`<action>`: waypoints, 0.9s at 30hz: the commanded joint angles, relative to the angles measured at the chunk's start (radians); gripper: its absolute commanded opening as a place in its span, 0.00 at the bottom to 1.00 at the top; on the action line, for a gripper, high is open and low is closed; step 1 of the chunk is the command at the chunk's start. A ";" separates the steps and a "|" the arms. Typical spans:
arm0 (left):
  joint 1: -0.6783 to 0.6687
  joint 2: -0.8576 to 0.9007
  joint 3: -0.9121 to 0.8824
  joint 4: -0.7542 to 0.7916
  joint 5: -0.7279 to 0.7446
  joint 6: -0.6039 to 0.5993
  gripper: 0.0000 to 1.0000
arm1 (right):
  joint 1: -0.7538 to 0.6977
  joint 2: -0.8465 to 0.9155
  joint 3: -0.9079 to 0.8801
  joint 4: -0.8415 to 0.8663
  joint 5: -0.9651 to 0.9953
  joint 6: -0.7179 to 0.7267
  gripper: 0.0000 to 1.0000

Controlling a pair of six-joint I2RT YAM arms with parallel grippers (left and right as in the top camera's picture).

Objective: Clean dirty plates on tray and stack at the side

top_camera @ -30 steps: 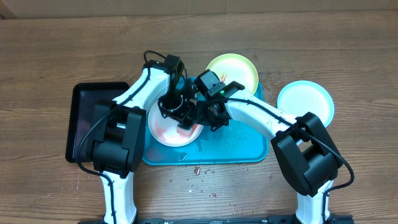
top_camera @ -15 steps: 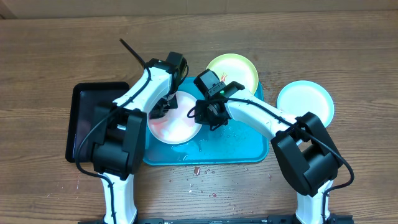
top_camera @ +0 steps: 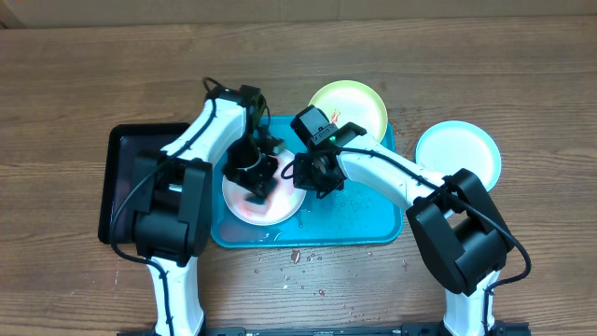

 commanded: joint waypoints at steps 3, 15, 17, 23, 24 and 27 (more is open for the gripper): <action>-0.013 0.021 -0.014 0.035 0.243 0.199 0.04 | 0.003 0.003 -0.004 0.007 0.015 0.001 0.04; 0.040 0.021 0.015 0.334 -0.391 -0.506 0.04 | 0.003 0.003 -0.004 0.007 0.016 0.002 0.04; 0.045 0.021 0.043 0.315 -0.484 -0.557 0.04 | 0.003 0.003 -0.004 0.007 0.016 0.002 0.04; 0.048 0.021 0.217 0.116 -0.676 -0.666 0.04 | 0.003 0.003 -0.004 0.008 0.016 0.002 0.04; 0.048 0.021 0.252 0.094 -0.671 -0.655 0.04 | 0.003 0.003 -0.004 0.008 0.016 0.002 0.04; 0.049 0.021 0.397 -0.002 -0.629 -0.586 0.04 | 0.003 0.003 -0.004 0.011 0.016 0.001 0.04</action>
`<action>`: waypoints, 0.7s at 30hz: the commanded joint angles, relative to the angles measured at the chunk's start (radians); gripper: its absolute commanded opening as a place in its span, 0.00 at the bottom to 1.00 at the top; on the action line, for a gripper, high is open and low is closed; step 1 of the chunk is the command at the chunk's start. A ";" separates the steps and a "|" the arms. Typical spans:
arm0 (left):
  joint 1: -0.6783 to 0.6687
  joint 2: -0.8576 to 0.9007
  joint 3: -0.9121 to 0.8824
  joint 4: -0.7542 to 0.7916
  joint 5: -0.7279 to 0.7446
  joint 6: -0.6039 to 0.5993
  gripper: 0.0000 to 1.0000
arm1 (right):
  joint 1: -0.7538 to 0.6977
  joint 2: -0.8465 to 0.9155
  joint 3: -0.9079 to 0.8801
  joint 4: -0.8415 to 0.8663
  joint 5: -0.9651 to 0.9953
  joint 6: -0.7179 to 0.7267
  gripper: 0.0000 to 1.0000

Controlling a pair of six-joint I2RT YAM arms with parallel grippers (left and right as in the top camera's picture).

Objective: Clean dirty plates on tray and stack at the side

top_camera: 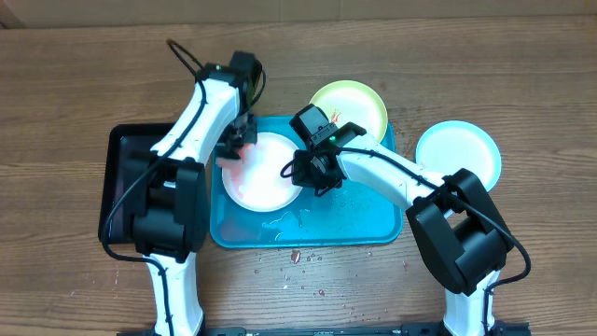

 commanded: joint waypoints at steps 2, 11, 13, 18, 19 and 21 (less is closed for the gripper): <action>0.009 0.007 0.254 -0.121 -0.032 0.037 0.04 | 0.003 0.003 -0.005 -0.007 0.000 -0.007 0.04; 0.021 0.007 0.514 -0.315 0.128 0.118 0.04 | 0.003 0.046 -0.005 0.040 -0.022 0.043 0.22; 0.024 0.007 0.517 -0.328 0.133 0.119 0.04 | 0.003 0.046 -0.004 0.038 -0.028 0.042 0.04; 0.027 0.008 0.517 -0.371 0.123 0.123 0.04 | 0.003 0.020 0.023 -0.025 -0.037 0.013 0.04; 0.027 0.008 0.517 -0.374 0.123 0.123 0.04 | 0.003 0.006 0.029 -0.040 -0.033 -0.005 0.04; 0.027 0.008 0.515 -0.377 0.124 0.122 0.04 | 0.003 -0.037 0.043 -0.090 0.020 -0.016 0.04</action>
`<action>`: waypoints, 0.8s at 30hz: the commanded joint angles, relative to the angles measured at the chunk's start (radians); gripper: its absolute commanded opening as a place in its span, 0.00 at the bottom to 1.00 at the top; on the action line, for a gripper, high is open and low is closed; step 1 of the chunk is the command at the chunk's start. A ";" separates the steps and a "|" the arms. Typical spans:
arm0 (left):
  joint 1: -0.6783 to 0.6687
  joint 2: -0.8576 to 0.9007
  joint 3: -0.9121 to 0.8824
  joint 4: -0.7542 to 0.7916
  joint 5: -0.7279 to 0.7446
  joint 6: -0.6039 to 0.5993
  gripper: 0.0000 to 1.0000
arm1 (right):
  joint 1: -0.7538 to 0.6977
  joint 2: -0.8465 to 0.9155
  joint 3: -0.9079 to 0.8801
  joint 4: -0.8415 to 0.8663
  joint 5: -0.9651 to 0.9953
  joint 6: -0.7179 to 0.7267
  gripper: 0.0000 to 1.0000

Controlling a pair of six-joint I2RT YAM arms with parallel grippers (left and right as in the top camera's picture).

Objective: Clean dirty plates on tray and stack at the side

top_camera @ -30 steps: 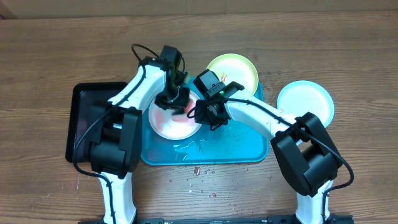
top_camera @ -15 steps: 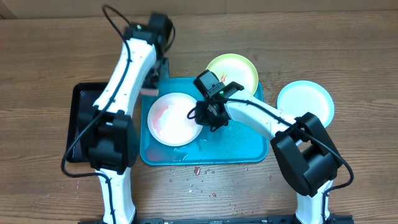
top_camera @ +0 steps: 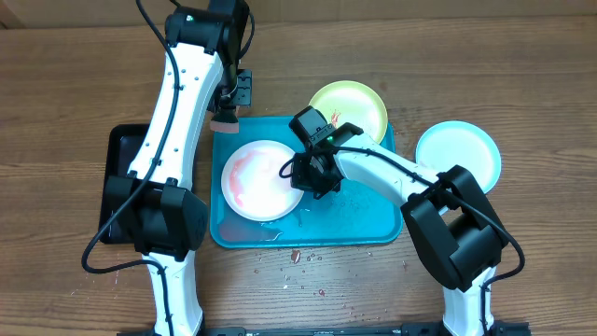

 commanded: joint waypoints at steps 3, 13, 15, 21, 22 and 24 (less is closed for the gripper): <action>0.011 0.001 0.018 -0.011 0.013 0.026 0.04 | 0.013 -0.134 0.037 -0.108 0.178 -0.032 0.04; 0.008 0.001 0.008 -0.013 0.040 0.022 0.04 | 0.139 -0.329 0.037 -0.296 0.705 -0.032 0.04; 0.007 0.001 0.008 -0.010 0.056 0.021 0.04 | 0.177 -0.335 0.037 -0.312 0.801 -0.031 0.04; 0.007 0.001 0.008 -0.010 0.068 0.022 0.04 | 0.313 -0.336 0.038 -0.380 1.124 0.014 0.04; 0.007 0.001 0.008 -0.010 0.068 0.022 0.04 | 0.334 -0.337 0.038 -0.397 1.177 0.033 0.04; 0.007 0.001 0.008 -0.010 0.068 0.022 0.04 | 0.373 -0.336 0.038 -0.429 1.275 0.061 0.04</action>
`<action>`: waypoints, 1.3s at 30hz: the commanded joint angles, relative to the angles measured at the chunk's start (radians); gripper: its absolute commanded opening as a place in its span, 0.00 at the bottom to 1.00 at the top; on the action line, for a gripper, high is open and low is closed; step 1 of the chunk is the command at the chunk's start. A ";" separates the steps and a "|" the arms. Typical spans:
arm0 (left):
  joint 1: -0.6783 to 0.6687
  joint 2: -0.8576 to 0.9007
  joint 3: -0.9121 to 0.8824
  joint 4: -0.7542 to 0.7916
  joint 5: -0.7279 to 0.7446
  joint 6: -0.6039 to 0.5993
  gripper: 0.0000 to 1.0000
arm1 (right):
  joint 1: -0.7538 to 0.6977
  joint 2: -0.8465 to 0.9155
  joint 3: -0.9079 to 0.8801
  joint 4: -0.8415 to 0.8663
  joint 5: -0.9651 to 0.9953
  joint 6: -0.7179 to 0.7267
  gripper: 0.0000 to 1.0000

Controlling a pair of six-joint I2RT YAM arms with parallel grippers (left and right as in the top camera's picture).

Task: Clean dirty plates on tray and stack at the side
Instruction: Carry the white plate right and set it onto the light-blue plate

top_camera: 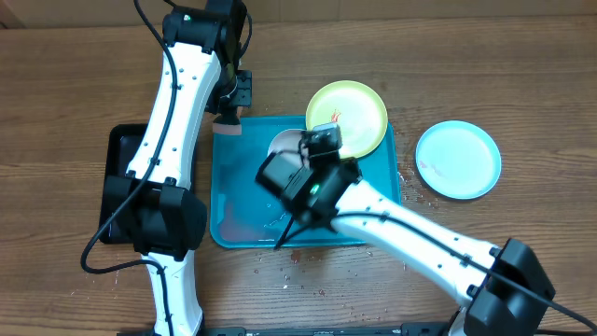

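Note:
The teal tray [235,210] lies mid-table with wet streaks on its floor. Only a sliver of the white plate [283,146] shows, over the tray's back edge, the rest hidden under my right arm. My right gripper [294,177] is raised toward the camera and holds that plate; its fingers are hidden by the wrist. A yellow-green plate [359,112] rests on the tray's back right corner. Behind the tray's back left corner my left gripper [229,117] hangs high, shut on a pink sponge [227,127].
A light blue plate [457,159] sits on the table right of the tray. A black tray [121,173] lies to the left. Crumbs [294,254] are scattered on the wood in front of the teal tray.
The white plate has left its spot on the tray's left half and is now up with my right gripper, which has risen toward the camera. The left arm has not moved.
My left gripper pressed the pink sponge on the white plate while the right gripper held the plate's right edge. Then the sponge was at the plate's back left rim, then lifted behind the tray. Now the right gripper has the plate off the tray floor.

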 commanded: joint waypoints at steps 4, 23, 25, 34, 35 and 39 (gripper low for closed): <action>0.003 0.001 0.008 0.001 0.019 0.019 0.04 | 0.124 -0.021 0.020 -0.060 0.417 0.068 0.04; 0.003 0.001 0.008 0.001 0.019 0.019 0.04 | 0.217 -0.084 0.020 -0.132 0.673 0.068 0.04; 0.003 0.001 0.008 0.001 0.019 0.019 0.04 | 0.217 -0.099 0.020 -0.132 0.668 0.086 0.04; 0.003 -0.003 0.009 -0.031 0.014 0.024 0.04 | 0.180 -0.111 0.019 -0.151 0.272 0.195 0.04; 0.004 -0.006 0.009 -0.040 0.014 0.024 0.04 | 0.172 -0.112 0.019 -0.152 0.233 0.195 0.04; 0.005 -0.082 0.009 -0.087 0.015 0.013 0.04 | 0.080 -0.148 0.019 -0.124 -0.029 0.238 0.04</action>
